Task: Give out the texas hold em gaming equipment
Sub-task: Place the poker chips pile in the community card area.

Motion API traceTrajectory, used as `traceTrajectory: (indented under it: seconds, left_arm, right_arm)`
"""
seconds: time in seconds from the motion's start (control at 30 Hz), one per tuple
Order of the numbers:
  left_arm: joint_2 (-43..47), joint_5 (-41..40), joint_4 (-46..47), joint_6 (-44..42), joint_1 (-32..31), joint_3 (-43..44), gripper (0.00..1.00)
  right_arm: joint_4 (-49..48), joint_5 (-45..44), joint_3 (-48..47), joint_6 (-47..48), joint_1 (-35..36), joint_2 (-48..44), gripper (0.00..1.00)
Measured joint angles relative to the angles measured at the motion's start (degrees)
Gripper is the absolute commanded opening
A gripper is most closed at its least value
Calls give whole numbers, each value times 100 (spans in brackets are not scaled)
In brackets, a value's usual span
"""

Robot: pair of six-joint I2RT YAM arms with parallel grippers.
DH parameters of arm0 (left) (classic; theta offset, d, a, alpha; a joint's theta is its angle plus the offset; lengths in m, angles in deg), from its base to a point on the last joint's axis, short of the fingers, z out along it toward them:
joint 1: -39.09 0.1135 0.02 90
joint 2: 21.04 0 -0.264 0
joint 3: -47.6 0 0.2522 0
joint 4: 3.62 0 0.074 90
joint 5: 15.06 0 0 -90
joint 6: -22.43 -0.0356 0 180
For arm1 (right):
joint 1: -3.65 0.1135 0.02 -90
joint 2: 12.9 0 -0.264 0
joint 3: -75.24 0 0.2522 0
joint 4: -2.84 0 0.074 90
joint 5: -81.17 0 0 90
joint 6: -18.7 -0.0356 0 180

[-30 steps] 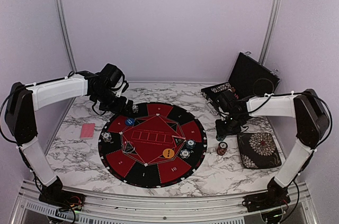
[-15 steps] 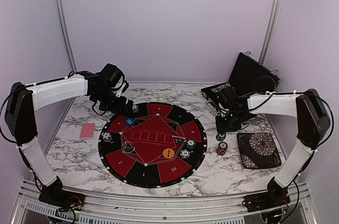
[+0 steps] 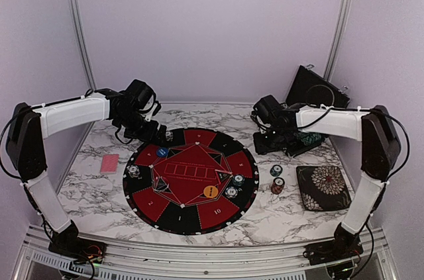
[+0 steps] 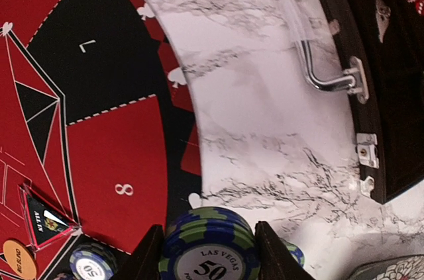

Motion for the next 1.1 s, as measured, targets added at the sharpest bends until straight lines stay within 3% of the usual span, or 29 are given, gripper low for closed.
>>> traceTrajectory:
  seconds: [0.87,1.1]
  left_arm:
    - [0,2,0,0,11,0,99]
    - [0,2,0,0,11,0,99]
  right_arm:
    - [372,-42,-3292,358,1443,2841,31]
    - [402,-26,-3694,356,1690,3300,32]
